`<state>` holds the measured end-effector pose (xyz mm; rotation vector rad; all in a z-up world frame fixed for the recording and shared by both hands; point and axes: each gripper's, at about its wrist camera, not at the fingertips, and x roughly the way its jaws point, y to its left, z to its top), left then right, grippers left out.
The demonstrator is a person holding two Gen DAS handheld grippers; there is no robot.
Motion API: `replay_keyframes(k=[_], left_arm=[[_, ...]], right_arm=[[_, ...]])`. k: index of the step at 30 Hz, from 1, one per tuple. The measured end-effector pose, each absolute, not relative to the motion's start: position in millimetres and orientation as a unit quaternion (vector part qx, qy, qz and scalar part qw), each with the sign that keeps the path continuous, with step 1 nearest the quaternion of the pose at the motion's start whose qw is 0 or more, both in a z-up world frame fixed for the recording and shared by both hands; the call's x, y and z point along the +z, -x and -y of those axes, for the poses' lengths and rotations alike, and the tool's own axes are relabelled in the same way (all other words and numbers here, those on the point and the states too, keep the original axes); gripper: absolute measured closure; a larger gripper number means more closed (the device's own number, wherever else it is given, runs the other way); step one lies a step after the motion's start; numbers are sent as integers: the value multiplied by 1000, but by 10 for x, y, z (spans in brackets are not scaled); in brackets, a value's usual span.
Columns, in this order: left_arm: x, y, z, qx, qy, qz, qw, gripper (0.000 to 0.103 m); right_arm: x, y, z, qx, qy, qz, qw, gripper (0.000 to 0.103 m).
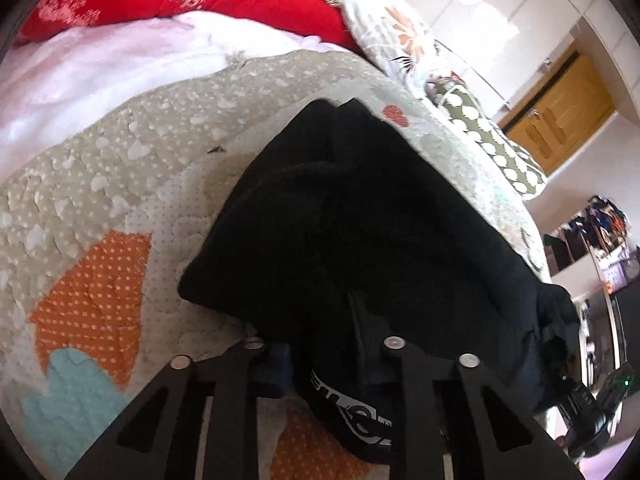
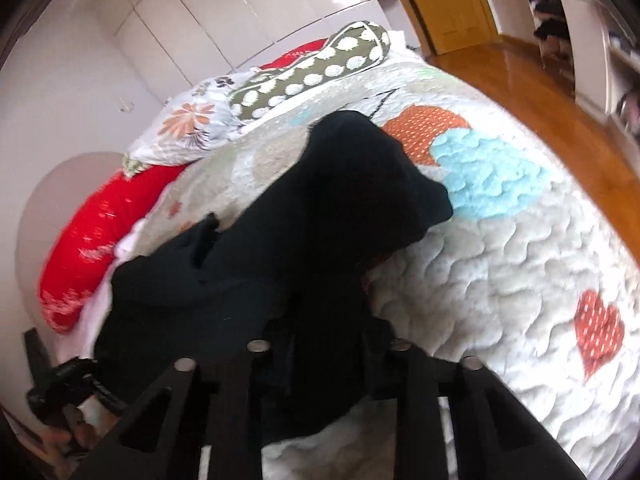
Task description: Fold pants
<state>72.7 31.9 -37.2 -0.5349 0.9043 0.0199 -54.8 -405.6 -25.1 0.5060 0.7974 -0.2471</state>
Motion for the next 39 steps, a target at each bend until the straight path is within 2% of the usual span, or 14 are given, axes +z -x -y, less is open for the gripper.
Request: replay_keyframes(k=[7,12,14,16,20,22,26,31,33,34,35,39], left_arm=[[97,-263,-614,-3,249,-395,884,85],[-269,-136,-696,25,223,-457,861,82],[-427,-122,-718,29,232,-466,853,81],[-420,-98,-711,32,238,-457,857,81],[-358,-119,-632,46,211,-452,865,80],[-365,-109,-589,51,207,-454,865,79],[-347,-64,-487,57,203,-458,863,77],[-265,-39,-478,63,194,-463,863,74],[-290,-42,-484,63,195,-463,862,72],[-311,-44,-488,63,197,-462,862,71],[-325,-53,-495,63,199,-462,862,71],[-340,-70,-462,64,186,-458,867,70]], right_arm=[[203,1125,3658,-65,-217,-386,894,88],[216,1504,3531,-79,-189,-422,883,83],[192,1551,3666,-113,-198,-421,878,68],[211,1538,3812,-125,-227,-411,874,60],[262,1221,3712,-99,-197,-422,879,57],[181,970,3540,-61,-173,-448,875,45],[-26,279,3404,-50,-124,-488,863,44],[246,-372,3723,-87,-164,-420,889,46],[397,-251,3805,-88,-165,-403,896,37],[460,-78,3836,-95,-156,-397,900,23],[477,111,3864,-107,-147,-397,900,18],[122,808,4018,-156,-156,-444,868,17]])
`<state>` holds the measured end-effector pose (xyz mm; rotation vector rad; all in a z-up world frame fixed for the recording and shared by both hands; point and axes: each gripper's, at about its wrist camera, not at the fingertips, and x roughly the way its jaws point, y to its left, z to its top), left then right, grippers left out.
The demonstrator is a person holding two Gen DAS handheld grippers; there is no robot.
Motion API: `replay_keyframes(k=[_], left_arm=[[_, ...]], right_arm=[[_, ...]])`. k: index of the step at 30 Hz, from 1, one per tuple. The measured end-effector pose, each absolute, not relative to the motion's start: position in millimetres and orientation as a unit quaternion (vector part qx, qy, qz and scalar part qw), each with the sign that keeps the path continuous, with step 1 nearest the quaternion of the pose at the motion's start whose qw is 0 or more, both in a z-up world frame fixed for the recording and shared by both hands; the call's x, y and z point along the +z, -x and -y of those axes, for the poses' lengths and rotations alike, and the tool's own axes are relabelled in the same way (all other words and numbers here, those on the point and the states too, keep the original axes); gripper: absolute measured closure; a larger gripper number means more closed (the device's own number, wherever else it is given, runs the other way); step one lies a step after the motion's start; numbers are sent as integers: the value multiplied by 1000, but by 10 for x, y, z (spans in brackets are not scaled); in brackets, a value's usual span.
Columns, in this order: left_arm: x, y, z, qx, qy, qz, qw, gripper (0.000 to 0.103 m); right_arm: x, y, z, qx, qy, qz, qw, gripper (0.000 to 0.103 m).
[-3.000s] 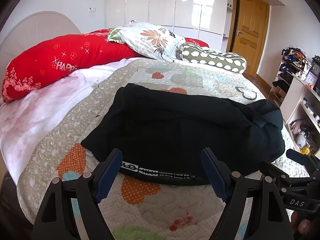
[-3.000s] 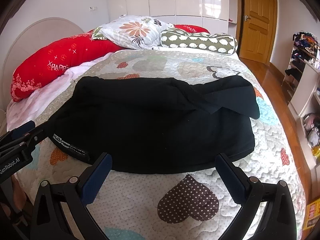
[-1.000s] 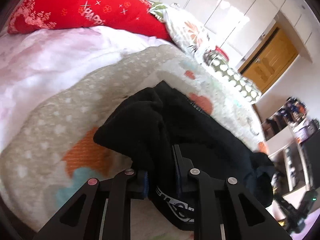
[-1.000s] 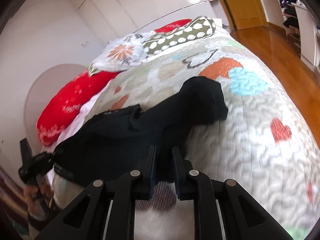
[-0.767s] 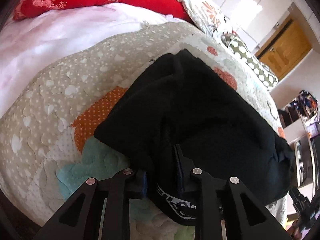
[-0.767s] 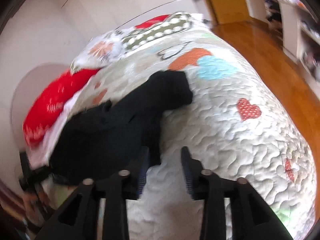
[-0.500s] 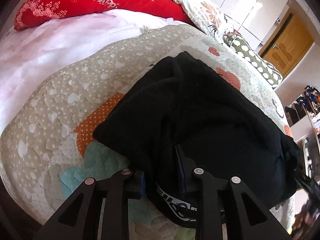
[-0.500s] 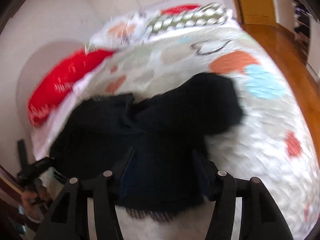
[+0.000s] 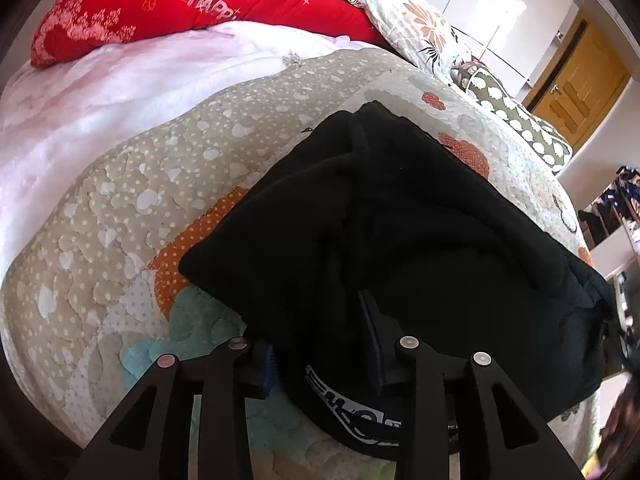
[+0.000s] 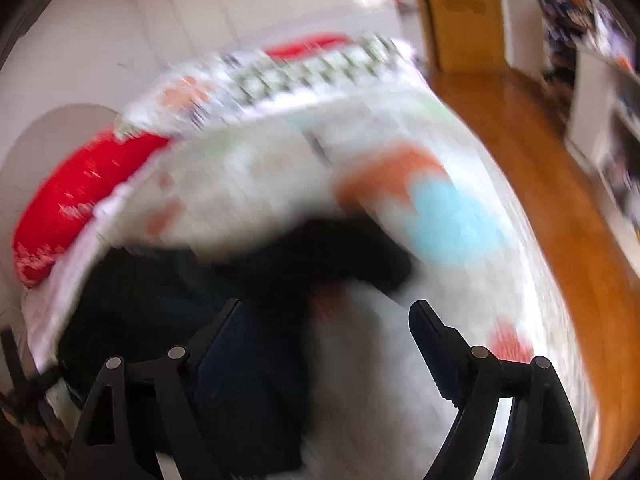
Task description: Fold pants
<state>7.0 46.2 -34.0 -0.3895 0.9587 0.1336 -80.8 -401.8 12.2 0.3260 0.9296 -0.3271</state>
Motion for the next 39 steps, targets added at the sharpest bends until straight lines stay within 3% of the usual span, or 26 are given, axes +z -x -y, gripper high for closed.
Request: replay_keyframes(k=[3,4,5,6,9,12,15,20,27,31,34,37,39], left_arm=[[-342,-63,-443,66,183,-457,868,69],[-337,-55,-445,66,184,-457,867,69],[-330,-43,-452,65,186,-458,867,69],[-324,-32,-462,65,188,-458,866,69],[-320,-20,-488,65,195,-459,864,68],[-312,-22,-472,67,191,-460,865,68],[-308,-19,-478,63,189,-460,865,68],[-337,-23,-509,64,199,-456,865,66],[-323,-20,-490,63,191,-461,864,65],[-319,-20,-507,63,193,-462,863,64],[-312,-13,-484,67,189,-462,864,64],[-297,1,-494,63,190,-465,862,63],[-287,8,-522,61,198,-466,860,63]], right_arm=[[-140,1058,4047,-88,-261,-429,860,21],[-162,1053,3944,-75,-259,-423,865,38],[-134,995,3773,-58,-239,-421,873,66],[-99,909,3607,-40,-225,-422,877,73],[-68,696,3058,29,-194,-430,881,73],[-220,571,2591,72,-161,-464,868,65],[-223,785,2607,96,-206,-466,855,62],[115,1181,3080,22,-223,-429,875,41],[-10,857,2969,15,-203,-438,876,42],[-159,587,2558,39,-132,-467,873,48],[-313,539,2452,22,-82,-476,876,63],[-154,665,2615,38,-117,-467,876,91],[31,864,2767,23,-110,-451,886,91]])
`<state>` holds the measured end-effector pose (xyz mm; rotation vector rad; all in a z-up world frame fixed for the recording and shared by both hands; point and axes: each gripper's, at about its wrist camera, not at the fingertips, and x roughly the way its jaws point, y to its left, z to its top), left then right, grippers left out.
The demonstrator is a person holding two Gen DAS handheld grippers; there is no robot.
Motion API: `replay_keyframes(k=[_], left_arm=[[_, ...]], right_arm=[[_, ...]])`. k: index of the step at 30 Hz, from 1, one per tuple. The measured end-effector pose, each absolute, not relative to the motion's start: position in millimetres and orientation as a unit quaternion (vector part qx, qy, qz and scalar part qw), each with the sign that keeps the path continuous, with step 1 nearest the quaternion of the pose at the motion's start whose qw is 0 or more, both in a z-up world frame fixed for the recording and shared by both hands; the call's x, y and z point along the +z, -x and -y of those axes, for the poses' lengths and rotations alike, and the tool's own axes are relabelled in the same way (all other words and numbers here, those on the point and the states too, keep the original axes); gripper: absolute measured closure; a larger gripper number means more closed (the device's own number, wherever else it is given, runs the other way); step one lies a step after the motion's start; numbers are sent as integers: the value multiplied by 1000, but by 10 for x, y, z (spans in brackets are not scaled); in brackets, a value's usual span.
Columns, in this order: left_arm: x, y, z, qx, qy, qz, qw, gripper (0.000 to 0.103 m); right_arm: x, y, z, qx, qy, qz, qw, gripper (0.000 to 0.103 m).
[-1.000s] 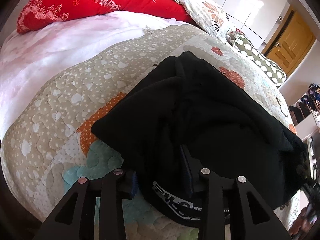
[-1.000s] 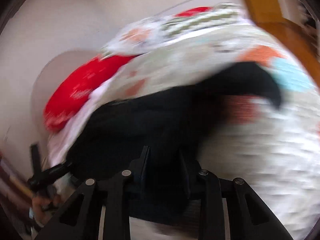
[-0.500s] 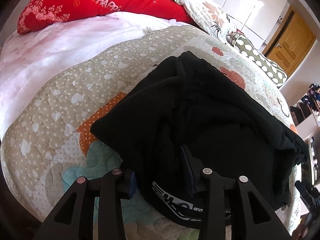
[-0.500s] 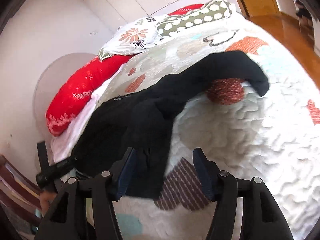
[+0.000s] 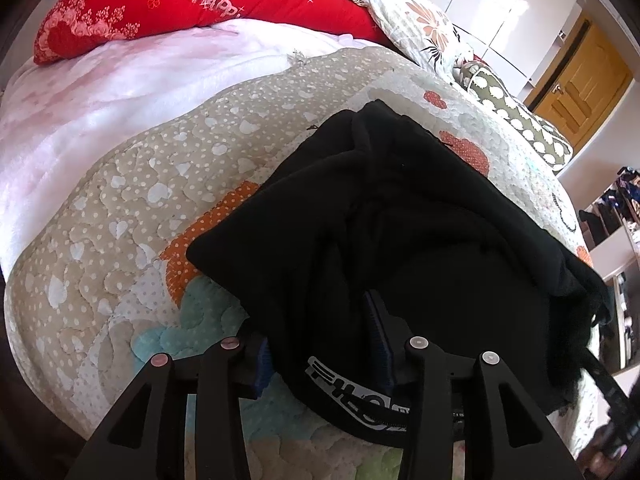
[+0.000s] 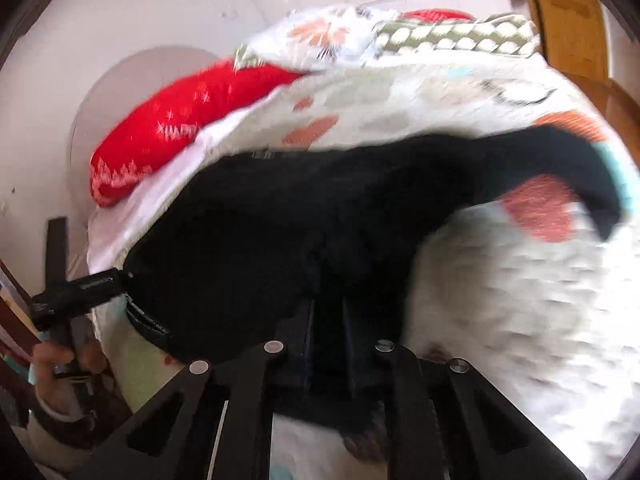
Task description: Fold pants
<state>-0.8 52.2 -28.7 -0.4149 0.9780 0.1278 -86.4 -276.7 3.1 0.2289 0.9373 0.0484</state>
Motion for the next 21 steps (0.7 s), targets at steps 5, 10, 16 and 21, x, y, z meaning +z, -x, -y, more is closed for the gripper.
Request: replay_keyframes(k=[5,10,16,21], left_arm=[[-277,28,-534,61,203,-465,860,62],[-283,46,-530,63,205,-464,860,61],[-268,62,-524,61,209,-467,857,52],[-294,80,-602,42,248,-461,851,37]], right_arm=[[435,1357,3346,-76,-95,-417,901,92],[418,1752,3982,-189,-143,-408,882,92],[172,1736,3986,-121,-241,-407,872,46],[-165,1374,3874,-105,-271,-418,861,45]])
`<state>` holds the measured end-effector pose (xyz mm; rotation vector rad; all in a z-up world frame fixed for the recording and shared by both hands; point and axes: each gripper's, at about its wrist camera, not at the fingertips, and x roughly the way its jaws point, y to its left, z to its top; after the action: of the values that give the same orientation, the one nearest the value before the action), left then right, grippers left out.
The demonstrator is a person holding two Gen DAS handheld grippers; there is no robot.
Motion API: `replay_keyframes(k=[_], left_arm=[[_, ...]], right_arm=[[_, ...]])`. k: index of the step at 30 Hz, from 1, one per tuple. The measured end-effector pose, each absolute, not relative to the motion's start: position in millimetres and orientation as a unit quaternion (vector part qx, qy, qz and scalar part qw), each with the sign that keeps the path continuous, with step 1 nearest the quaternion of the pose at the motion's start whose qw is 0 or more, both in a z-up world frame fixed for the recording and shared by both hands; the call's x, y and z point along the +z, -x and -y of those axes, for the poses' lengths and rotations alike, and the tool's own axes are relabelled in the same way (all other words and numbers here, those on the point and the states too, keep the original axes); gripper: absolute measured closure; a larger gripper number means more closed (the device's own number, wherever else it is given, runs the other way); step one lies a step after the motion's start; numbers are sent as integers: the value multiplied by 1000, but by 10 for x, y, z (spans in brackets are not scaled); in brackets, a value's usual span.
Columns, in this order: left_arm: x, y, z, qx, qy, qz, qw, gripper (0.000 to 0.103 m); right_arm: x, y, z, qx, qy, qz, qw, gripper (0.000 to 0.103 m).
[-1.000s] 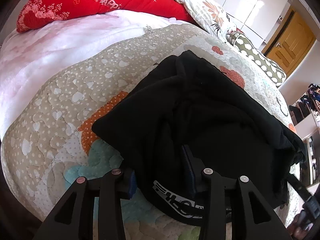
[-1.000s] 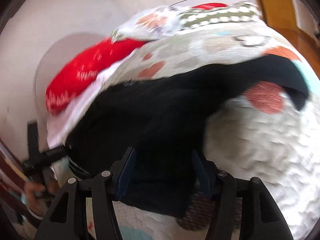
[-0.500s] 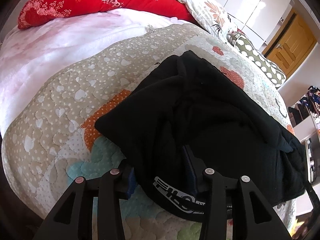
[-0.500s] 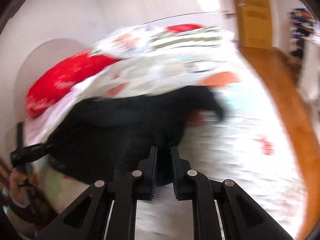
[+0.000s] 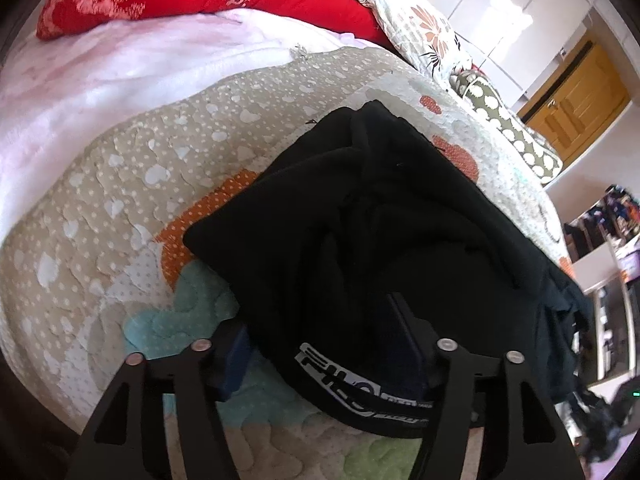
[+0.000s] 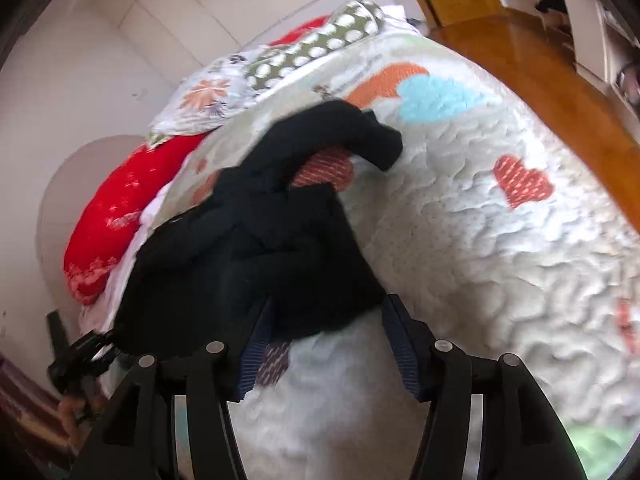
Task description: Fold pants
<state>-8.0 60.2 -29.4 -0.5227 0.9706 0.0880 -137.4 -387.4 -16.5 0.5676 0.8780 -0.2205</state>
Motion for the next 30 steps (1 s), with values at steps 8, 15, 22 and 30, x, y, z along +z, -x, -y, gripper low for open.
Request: replay_keyframes(k=[8,15,22,30], left_arm=[[-314,15,-708,36,262,-461,847,75],[-120,224,-779,4,261,-444,857,79],[-277,276,-868,29,259,-474,841,63],[108,582,-844,79,218,-434,871,49]], right_arm=[[-164,1377,4005,-107,-311,-353,876,89],[451,1899,3600,-117,-195,-363,904,89],[168,2044,3831,-193,-186,-439,858,79],[148,1670,3979,-182,-167,-428,869,74]])
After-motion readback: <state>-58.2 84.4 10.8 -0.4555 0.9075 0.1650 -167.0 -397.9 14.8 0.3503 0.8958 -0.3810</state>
